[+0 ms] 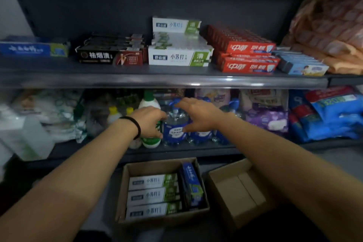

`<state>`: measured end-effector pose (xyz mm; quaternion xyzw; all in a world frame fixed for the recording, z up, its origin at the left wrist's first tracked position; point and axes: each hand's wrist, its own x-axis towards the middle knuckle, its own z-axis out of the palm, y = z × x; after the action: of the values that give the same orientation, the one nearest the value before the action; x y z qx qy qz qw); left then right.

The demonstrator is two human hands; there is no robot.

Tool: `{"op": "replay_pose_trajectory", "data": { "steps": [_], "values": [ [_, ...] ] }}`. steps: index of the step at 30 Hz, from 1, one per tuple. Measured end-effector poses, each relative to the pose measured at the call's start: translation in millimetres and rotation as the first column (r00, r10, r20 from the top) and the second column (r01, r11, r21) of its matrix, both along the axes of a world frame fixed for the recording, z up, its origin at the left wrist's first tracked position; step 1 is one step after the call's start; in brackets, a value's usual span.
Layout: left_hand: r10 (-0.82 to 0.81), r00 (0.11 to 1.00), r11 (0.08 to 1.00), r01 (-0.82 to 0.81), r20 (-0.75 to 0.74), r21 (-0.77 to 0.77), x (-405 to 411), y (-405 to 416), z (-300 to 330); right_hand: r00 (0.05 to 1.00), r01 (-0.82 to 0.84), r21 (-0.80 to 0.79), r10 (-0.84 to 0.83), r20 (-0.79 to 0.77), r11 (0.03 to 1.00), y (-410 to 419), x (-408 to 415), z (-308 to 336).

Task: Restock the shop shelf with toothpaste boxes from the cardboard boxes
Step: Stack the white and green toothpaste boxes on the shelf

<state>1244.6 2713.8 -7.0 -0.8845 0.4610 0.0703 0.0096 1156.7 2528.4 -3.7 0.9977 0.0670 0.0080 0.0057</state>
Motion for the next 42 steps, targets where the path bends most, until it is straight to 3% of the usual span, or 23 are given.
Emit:
{"op": "replay_pose_trajectory", "data": {
  "steps": [10,19,34,42],
  "values": [
    [0.062,0.959,0.988,-0.020,-0.276,0.152,-5,32,-142,0.978,-0.009,0.114,0.033,-0.208,0.993,22,-8,-140],
    [0.158,0.896,0.964,-0.048,-0.416,0.262,-8,44,-245,0.951,0.044,0.150,0.004,-0.308,0.988,42,1,-228],
    [0.201,0.875,0.969,-0.112,-0.440,0.220,29,84,-294,0.828,0.108,0.130,-0.017,-0.560,0.986,90,33,-339],
    [0.164,0.881,0.982,-0.103,-0.444,0.158,31,85,-301,0.878,0.086,0.094,-0.031,-0.477,0.992,97,35,-362]
  ]
}}
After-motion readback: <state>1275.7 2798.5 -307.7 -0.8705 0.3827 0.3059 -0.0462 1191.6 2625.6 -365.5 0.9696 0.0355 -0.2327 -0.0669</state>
